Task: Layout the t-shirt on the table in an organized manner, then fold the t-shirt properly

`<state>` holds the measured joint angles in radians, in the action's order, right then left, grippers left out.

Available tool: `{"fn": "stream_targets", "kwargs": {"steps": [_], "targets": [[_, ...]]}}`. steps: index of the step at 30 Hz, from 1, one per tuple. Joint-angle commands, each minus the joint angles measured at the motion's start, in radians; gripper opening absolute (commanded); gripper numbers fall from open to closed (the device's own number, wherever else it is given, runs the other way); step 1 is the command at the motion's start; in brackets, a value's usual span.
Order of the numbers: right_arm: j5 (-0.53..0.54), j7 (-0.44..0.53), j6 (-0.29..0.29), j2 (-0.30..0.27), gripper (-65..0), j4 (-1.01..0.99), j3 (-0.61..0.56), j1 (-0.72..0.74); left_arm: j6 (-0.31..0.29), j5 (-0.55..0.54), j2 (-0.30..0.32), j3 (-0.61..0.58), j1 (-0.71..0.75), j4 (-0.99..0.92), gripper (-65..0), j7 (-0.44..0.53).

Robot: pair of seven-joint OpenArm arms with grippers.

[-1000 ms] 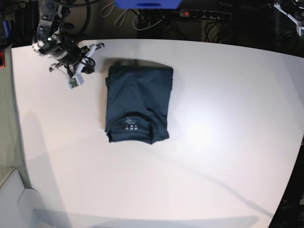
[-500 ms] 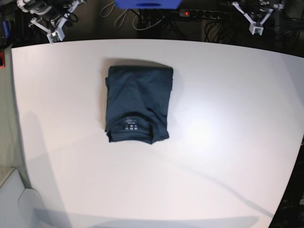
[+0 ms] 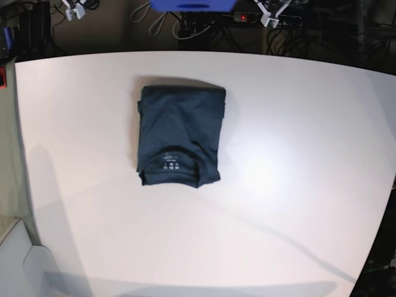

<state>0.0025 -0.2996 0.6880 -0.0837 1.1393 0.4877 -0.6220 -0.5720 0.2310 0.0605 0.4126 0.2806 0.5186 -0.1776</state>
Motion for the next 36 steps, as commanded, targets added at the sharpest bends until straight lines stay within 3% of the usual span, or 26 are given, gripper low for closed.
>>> {"fn": "stream_targets", "kwargs": {"steps": [1, 4, 8, 15, 16, 18, 23, 25, 26, 29, 36], "targets": [[0.003, 0.064, 0.01, -0.009, -65.0, -0.058, 0.004, 0.004, 0.005, -0.012, 0.025, -0.016, -0.025, -0.048, -65.0, 0.048], [-0.014, 0.242, 0.01, -0.021, -65.0, -0.272, -0.002, 0.054, 0.065, -0.015, 0.025, -0.05, -0.088, -0.216, -65.0, 0.152], [-0.078, 0.402, 0.01, -0.028, -65.0, -0.466, -0.073, 0.11, 0.149, -0.008, 0.025, -0.053, -0.126, -0.305, -65.0, 0.204], [-0.128, 0.569, 0.01, -0.026, -65.0, -0.723, -0.175, 0.227, 0.312, -0.008, 0.015, -0.053, -0.149, -0.314, -65.0, 0.206], [-0.128, 0.58, -0.02, -0.024, -65.0, -0.761, -0.183, 0.255, 0.327, -0.008, 0.015, -0.053, -0.152, -0.314, -65.0, 0.206], [-0.128, 0.61, -0.167, -0.023, -65.0, -0.855, -0.195, 0.31, 0.358, -0.008, 0.011, -0.053, -0.154, -0.314, -65.0, 0.206], [-0.129, 0.725, -0.646, 0.042, -65.0, -0.999, -0.252, 0.385, 0.412, -0.014, -0.014, -0.053, -0.163, -0.315, -65.0, 0.206], [-0.129, 0.747, -0.799, 0.069, -65.0, -0.999, -0.323, 0.385, 0.43, -0.009, -0.026, -0.053, -0.163, -0.329, -65.0, 0.206], [-0.129, 0.752, -0.848, 0.08, -65.0, -0.999, -0.36, 0.385, 0.439, -0.009, -0.026, -0.053, -0.166, -0.348, -65.0, 0.207], [-0.129, 0.753, -0.911, 0.097, -65.0, -0.999, -0.429, 0.388, 0.459, -0.015, -0.024, -0.048, -0.18, -0.378, -65.0, 0.209], [-0.128, 0.752, -0.914, 0.104, -65.0, -1.0, -0.452, 0.416, 0.465, -0.017, -0.023, -0.047, -0.18, -0.383, -65.0, 0.209]]}}
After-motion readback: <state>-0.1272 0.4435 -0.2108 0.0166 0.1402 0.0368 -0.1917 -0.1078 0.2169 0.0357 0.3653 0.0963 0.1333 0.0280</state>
